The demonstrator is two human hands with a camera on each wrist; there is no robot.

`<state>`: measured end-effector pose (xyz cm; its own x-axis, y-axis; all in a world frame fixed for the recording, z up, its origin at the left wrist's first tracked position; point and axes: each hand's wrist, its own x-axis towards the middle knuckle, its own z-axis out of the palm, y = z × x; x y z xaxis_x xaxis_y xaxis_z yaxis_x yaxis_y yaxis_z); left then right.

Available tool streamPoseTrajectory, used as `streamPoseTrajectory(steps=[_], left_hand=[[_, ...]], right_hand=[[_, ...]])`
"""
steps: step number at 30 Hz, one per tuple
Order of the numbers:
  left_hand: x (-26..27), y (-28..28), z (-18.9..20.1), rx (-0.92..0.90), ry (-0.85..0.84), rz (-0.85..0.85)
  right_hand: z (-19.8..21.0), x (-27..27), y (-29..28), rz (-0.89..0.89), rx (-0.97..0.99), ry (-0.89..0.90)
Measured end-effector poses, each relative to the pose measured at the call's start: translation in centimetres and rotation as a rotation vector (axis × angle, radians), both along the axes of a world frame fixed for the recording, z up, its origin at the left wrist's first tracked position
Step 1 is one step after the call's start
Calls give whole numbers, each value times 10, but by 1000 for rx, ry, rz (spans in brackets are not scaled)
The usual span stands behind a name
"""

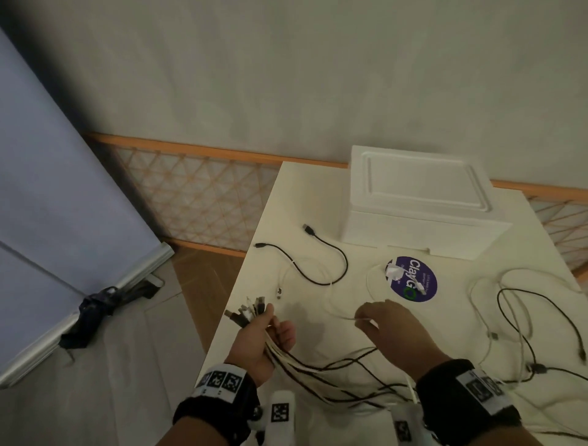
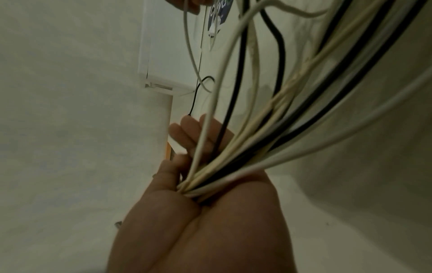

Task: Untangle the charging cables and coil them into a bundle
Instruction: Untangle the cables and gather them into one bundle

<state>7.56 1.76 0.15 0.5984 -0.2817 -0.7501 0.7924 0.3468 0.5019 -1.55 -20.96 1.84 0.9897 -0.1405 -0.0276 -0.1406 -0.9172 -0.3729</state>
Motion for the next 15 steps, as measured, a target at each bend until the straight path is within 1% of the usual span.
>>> streamPoseTrajectory(steps=[1,4,7,9,11,13,15], left_hand=[[0,-2,-1,-8,-3,-37],[0,-9,-1,-18,-22,-105],[0,-18,3,-26,-23,-170],[-2,-25,6,-14,4,-231],[-7,-32,10,-9,35,-277],[-15,-39,17,-41,54,-285],[-19,-44,23,-85,56,-199]], right_hand=[[3,-2,2,5,-5,1],[10,-10,3,-19,-3,88],[14,-15,4,-32,77,90],[21,-14,10,16,133,88],[27,-14,19,83,197,49],[29,-16,26,167,253,-16],[27,-22,26,218,221,-19]])
